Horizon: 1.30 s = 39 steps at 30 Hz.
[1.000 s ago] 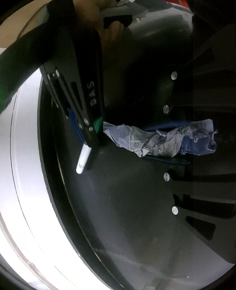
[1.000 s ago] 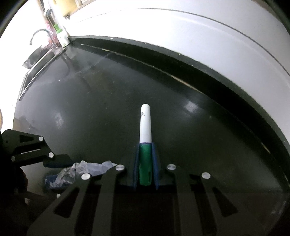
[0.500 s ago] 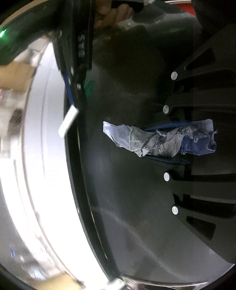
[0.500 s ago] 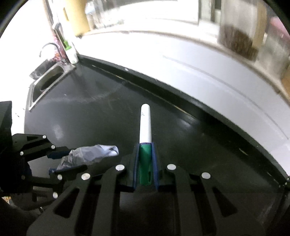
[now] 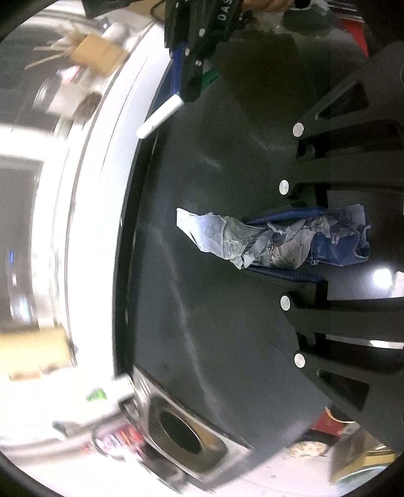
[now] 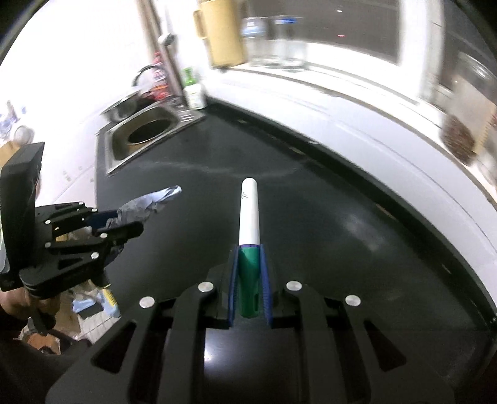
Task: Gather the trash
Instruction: 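Carry the tissue and marker to the floor bin and release both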
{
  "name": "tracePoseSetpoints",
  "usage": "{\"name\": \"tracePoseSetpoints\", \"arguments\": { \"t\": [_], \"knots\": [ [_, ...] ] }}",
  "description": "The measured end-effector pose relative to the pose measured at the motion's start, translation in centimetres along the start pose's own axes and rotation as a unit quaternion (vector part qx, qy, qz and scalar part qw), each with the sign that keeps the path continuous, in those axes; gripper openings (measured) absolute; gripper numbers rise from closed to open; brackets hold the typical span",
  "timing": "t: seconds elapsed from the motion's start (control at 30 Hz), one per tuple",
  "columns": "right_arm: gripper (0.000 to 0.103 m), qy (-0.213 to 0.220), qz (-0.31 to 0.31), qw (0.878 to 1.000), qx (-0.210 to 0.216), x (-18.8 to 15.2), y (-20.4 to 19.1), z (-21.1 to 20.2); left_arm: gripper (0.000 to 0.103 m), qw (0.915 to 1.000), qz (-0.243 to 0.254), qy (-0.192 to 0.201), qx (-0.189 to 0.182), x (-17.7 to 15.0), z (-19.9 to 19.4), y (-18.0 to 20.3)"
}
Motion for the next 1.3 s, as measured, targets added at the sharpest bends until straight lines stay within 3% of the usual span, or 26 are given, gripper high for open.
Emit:
{"name": "tracePoseSetpoints", "arguments": {
  "t": [0.2, 0.33, 0.47, 0.7, 0.83, 0.97, 1.3],
  "knots": [
    [0.014, -0.013, -0.050, 0.997, 0.052, 1.8, -8.5, 2.5, 0.026, 0.9966, -0.064, 0.003, 0.052, -3.7, -3.3, -7.1],
    [0.014, -0.026, -0.104, 0.990, 0.097, 3.0, -16.1, 4.8, 0.026, 0.9875, -0.123, 0.002, 0.098, -7.4, -5.9, -13.4],
    [0.014, -0.046, -0.149, 0.976, 0.150, 3.6, -25.2, 7.9, 0.026, 0.9726, -0.178, -0.007, 0.150, -12.2, -8.5, -19.8],
    [0.014, -0.085, -0.201, 0.951, 0.221, 3.4, -40.3, 13.0, 0.026, 0.9374, -0.264, -0.037, 0.224, -21.9, -11.8, -30.7],
    [0.014, -0.116, -0.220, 0.939, 0.236, 2.2, -47.0, 16.7, 0.026, 0.9211, -0.301, -0.051, 0.242, -26.4, -11.7, -35.3],
    [0.014, -0.152, -0.212, 0.936, 0.238, 1.0, -50.8, 20.7, 0.026, 0.9118, -0.330, -0.062, 0.237, -29.6, -10.0, -39.0],
    [0.014, -0.209, -0.220, 0.927, 0.220, -0.3, -55.8, 28.7, 0.026, 0.9076, -0.352, -0.076, 0.216, -32.6, -5.3, -43.4]
  ]
}}
Point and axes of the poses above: each gripper's, at about its wrist camera, not at the fingertips, and z roughly the way its jaws point, y to its right, x to its top, the point moved 6 cm from there along z, roughly the way its jaws point, and after that the axes turned 1 degree about z, right-handed, at the moved point
